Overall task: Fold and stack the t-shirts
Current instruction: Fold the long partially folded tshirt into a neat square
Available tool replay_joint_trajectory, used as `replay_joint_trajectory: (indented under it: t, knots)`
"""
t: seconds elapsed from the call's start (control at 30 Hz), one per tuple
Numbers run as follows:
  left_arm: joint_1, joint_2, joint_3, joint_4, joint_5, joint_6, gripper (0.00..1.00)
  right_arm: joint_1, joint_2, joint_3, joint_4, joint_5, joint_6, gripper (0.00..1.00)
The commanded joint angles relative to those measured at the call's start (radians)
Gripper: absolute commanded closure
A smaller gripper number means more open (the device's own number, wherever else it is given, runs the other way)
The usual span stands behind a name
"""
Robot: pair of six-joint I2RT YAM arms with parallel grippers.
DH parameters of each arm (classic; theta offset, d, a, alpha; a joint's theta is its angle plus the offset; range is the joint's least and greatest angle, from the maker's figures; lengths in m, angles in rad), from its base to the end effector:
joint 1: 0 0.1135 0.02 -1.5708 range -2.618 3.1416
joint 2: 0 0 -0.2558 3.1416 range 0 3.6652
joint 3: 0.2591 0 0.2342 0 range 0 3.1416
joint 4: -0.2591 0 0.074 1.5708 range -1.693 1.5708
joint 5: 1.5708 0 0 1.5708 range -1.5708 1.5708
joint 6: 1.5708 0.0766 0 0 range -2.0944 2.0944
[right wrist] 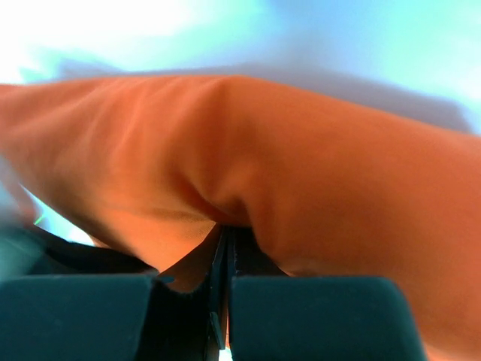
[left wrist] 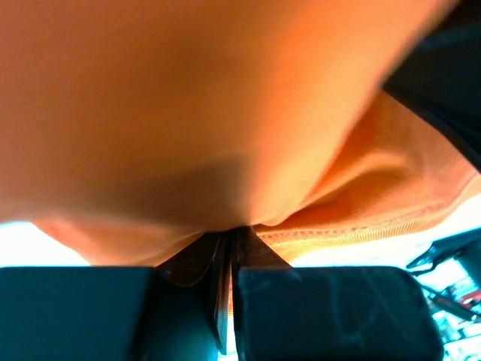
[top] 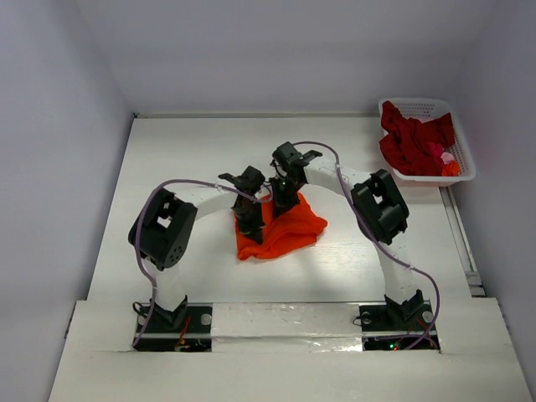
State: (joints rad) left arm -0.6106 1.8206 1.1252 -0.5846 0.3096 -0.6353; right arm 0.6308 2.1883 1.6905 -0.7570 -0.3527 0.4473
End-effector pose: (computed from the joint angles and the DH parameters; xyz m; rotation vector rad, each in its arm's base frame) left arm 0.2632 -0.2127 0.1216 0.0317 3.0197 -0.6406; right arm 0.3405 0.2815 0.1280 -0.3563 2.9514 0.6975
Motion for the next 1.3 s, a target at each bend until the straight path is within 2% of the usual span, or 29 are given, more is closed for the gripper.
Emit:
replay_joint_trajectory:
  t: [0.0, 0.27, 0.63, 1.27]
  knots:
    - [0.078, 0.032, 0.013, -0.009, -0.130, 0.063, 1.00, -0.016, 0.030, 0.066, -0.010, 0.015, -0.022, 1.00]
    - [0.173, 0.048, 0.067, -0.038, -0.152, 0.115, 1.00, -0.055, 0.071, 0.153, -0.044, -0.003, -0.027, 1.00]
    - [0.173, 0.100, 0.148, -0.043, -0.142, 0.121, 1.00, -0.086, 0.137, 0.297, -0.097, -0.025, -0.041, 1.00]
    - [0.173, 0.137, 0.232, -0.061, -0.127, 0.106, 1.00, -0.105, 0.182, 0.377, -0.123, -0.042, -0.058, 1.00]
